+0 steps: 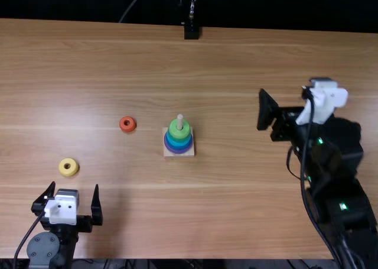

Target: Build the Hanoi tower: stack the rings onto the peg from bottom to top in this color order: purple, dark blue, light blue, dark green, light green, yellow, orange.

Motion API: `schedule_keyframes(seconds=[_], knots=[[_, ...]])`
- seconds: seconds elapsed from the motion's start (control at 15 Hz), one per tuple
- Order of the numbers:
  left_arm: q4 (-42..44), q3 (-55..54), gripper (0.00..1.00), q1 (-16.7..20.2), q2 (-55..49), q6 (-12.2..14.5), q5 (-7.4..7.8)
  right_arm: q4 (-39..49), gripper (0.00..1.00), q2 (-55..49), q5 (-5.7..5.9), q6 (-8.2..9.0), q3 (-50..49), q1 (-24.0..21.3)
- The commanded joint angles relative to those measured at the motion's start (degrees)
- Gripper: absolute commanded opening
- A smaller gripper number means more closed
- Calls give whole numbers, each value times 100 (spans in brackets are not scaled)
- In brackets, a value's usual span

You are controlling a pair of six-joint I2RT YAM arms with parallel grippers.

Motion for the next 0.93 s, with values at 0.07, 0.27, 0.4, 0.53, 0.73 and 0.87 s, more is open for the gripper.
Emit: schedule_keyframes(seconds=[0.07, 0.27, 0.4, 0.53, 0.73, 0.87], knots=[[-375, -604, 100, 58, -69, 6, 52, 101, 100, -857, 16, -12, -845, -376], [-375, -604, 100, 58, -69, 6, 52, 322, 100, -2009, 16, -276, -1847, -684], [-375, -604, 100, 58, -69, 6, 41, 723, 100, -2642, 5, -360, -2524, -754], [-375, -604, 100, 58, -69, 6, 52, 744, 100, -3371, 16, -370, -3078, -771], [-375, -604, 100, 58, -69, 6, 52, 723, 100, -4206, 26, -370, -3667, -974], [-375, -604, 100, 58, -69, 6, 52, 755, 100, -4909, 16, -381, -4133, -1018]])
